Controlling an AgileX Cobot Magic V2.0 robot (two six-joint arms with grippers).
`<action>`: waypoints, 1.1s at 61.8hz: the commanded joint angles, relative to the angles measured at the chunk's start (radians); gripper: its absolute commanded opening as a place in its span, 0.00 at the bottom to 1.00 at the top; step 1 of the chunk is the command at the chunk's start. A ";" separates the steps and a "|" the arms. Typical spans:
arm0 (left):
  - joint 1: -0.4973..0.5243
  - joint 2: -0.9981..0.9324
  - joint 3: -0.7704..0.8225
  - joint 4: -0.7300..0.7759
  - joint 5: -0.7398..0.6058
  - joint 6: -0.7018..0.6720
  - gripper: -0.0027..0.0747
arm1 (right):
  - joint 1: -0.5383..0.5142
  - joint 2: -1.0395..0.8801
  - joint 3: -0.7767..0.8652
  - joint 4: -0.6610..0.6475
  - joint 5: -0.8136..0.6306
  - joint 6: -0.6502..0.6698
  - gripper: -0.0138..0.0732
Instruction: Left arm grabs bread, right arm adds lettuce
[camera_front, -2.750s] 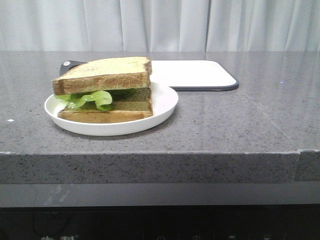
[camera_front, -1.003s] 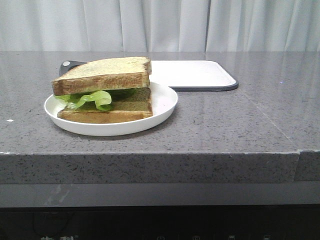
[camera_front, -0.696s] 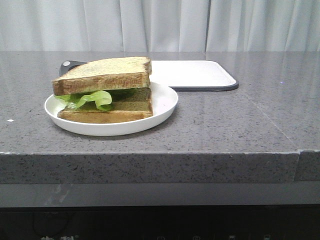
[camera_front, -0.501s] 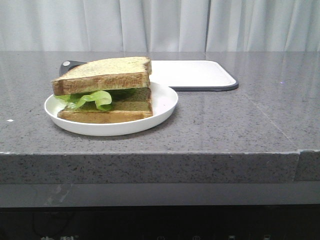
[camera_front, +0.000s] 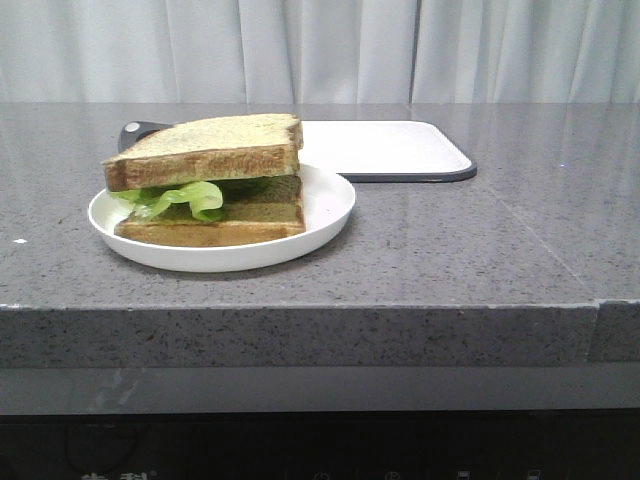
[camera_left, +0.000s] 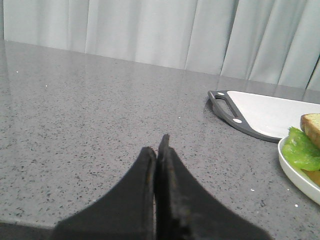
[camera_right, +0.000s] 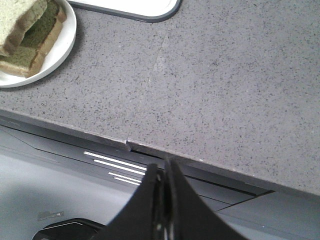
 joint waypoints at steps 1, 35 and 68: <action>0.000 -0.021 0.004 0.003 -0.085 -0.008 0.01 | -0.007 0.002 -0.025 -0.003 -0.065 -0.008 0.02; 0.000 -0.021 0.004 0.003 -0.085 -0.008 0.01 | -0.007 0.002 -0.025 -0.003 -0.065 -0.008 0.02; 0.000 -0.021 0.004 0.003 -0.085 -0.008 0.01 | -0.144 -0.334 0.514 -0.070 -0.808 -0.009 0.02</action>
